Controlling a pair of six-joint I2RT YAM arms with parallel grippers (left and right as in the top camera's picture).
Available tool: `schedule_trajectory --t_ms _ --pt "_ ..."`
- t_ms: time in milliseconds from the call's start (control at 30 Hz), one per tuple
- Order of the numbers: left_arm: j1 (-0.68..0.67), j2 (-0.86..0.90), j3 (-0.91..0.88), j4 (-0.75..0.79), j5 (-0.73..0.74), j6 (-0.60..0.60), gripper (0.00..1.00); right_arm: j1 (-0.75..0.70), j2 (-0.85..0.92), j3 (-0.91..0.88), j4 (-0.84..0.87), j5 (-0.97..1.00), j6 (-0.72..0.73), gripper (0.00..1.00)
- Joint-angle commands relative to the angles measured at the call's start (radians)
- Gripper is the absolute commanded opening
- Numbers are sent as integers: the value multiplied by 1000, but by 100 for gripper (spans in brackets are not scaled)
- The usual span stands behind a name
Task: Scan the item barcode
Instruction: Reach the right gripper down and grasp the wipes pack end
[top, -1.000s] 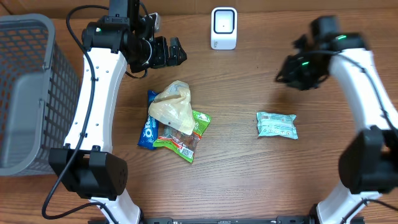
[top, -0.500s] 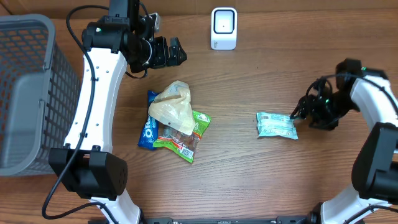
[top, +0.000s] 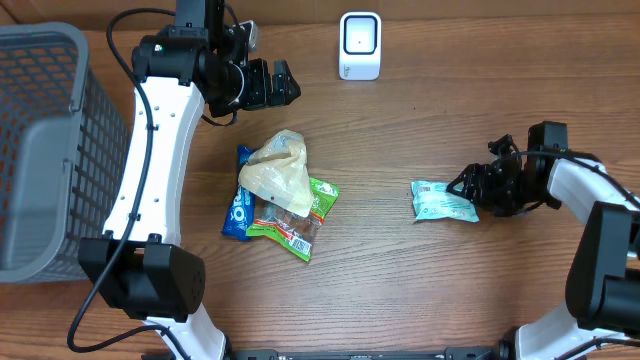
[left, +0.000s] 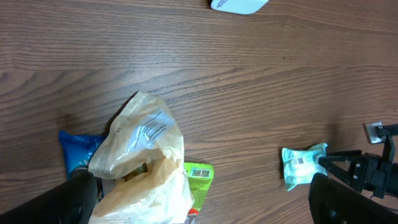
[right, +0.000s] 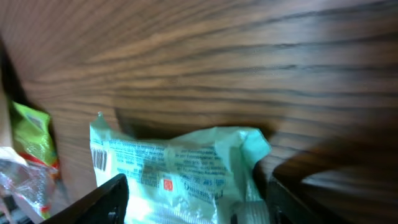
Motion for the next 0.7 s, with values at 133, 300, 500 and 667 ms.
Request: schedule_trajectory --t_ms 133,300,500,667 --pt "-5 2 19 1 -7 9 100 80 37 -133 71 18 90 37" --pt "-5 2 19 1 -7 8 100 80 37 -135 84 -3 114 4" --pt "-5 2 19 1 -7 8 100 80 24 -54 53 -117 115 4" --pt "-5 2 19 1 -7 8 100 80 -3 109 -102 -116 114 4"
